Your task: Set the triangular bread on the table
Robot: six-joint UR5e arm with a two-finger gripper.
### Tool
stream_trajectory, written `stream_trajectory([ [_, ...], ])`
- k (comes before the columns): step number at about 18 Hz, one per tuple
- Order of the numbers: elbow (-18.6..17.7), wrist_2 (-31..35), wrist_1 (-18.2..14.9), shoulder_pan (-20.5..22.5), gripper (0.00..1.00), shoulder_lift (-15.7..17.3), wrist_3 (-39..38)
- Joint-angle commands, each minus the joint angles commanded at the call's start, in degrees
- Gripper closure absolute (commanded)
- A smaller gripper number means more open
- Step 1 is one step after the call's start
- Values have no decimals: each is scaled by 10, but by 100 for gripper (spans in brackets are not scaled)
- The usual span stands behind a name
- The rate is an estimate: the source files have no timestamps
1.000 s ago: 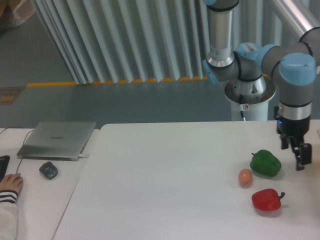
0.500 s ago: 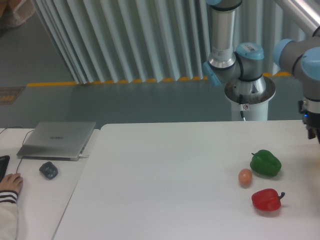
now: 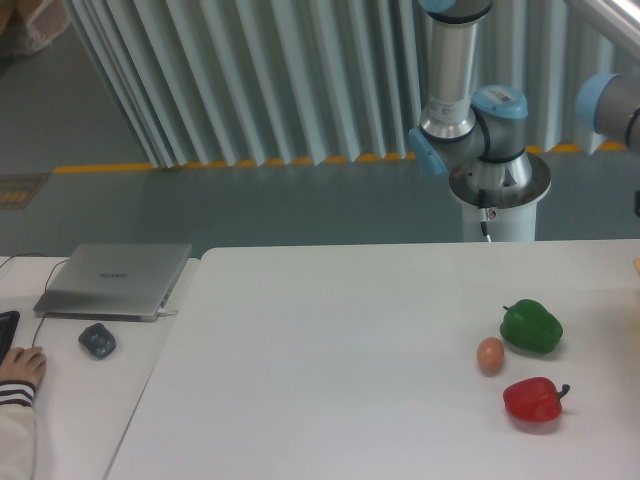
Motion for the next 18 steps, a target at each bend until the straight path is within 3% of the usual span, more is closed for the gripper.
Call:
stream_trajectory([
  [7,-22,5,4,43,0,0,91],
  [10,-11,21,4,48,0,-1,111],
  [14,10,56,10,75,0,-25,247],
  [18,14,71,26,91,0,-46,296],
])
